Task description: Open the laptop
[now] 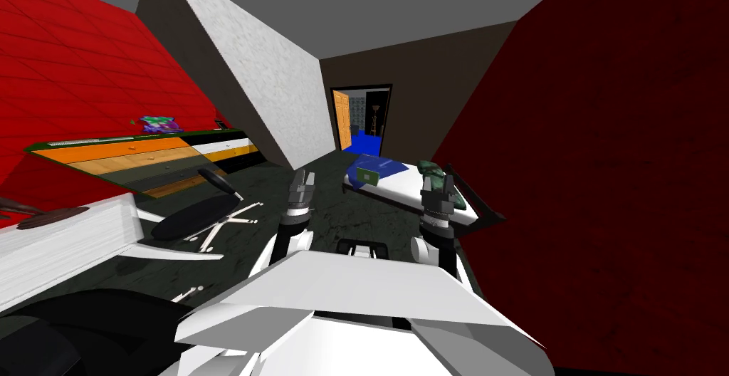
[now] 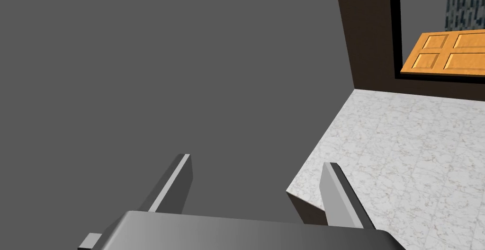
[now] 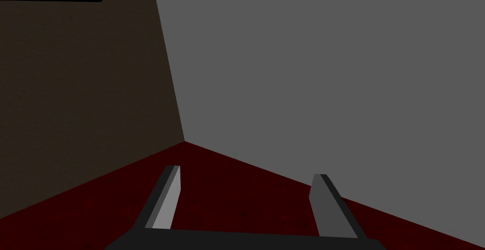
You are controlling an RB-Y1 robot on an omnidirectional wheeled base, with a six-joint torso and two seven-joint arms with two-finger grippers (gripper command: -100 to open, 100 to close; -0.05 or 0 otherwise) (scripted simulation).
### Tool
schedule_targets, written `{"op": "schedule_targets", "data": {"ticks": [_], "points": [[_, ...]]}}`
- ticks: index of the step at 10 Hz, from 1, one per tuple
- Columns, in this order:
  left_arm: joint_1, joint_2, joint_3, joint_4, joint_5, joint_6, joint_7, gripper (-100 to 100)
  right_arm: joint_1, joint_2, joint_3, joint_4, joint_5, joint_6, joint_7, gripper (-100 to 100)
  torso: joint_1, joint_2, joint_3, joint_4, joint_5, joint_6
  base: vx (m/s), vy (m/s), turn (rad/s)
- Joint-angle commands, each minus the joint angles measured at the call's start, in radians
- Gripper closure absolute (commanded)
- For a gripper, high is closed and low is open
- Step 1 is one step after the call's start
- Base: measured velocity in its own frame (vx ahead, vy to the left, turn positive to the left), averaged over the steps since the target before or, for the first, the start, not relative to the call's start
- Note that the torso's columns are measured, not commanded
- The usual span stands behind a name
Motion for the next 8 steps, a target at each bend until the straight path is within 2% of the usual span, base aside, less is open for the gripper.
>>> {"op": "schedule_targets", "data": {"ticks": [1, 2, 3, 4, 6, 8], "points": [[0.0, 0.0, 0.0, 0.0, 0.0, 0.0, 0.0, 0, 0.0, 0.0, 0.0, 0.0, 0.0, 0.0, 0.0, 0, 0.0, 0.074, -0.148, 0.074, 0.0, 0.0, 0.0, 0.0, 0.0], [0.0, 0.0, 0.0, 0.0, 0.0, 0.0, 0.0, 0, 0.0, 0.0, 0.0, 0.0, 0.0, 0.0, 0.0, 0, 0.0, 0.148, -0.295, 0.148, 0.0, 0.0, 0.0, 0.0, 0.0], [-0.006, 0.039, -0.001, 0.019, -0.002, -0.001, -0.004, -100, 0.0, 0.0, 0.0, 0.0, 0.0, 0.0, 0.0, 0, 0.0, 0.221, -0.443, 0.221, 0.0, 0.0, 0.046, 0.002, -0.022], [-0.01, 0.054, -0.001, 0.032, -0.003, -0.001, -0.007, -100, 0.0, 0.0, 0.0, 0.0, 0.0, 0.0, 0.0, 0, 0.0, 0.253, -0.513, 0.254, 0.0, 0.0, 0.068, 0.01, -0.028], [-0.034, 0.092, -0.004, 0.106, -0.011, -0.005, -0.024, -100, 0.0, 0.0, 0.0, 0.0, 0.0, 0.0, 0.0, 0, 0.001, 0.263, -0.538, 0.266, 0.0, 0.0, 0.144, 0.003, -0.059], [-0.049, 0.099, -0.006, 0.153, -0.015, -0.008, -0.035, -100, 0.001, 0.0, 0.0, 0.0, 0.0, 0.0, 0.0, 0, 0.0, 0.265, -0.539, 0.267, 0.0, 0.0, 0.169, 0.012, -0.045]]}}
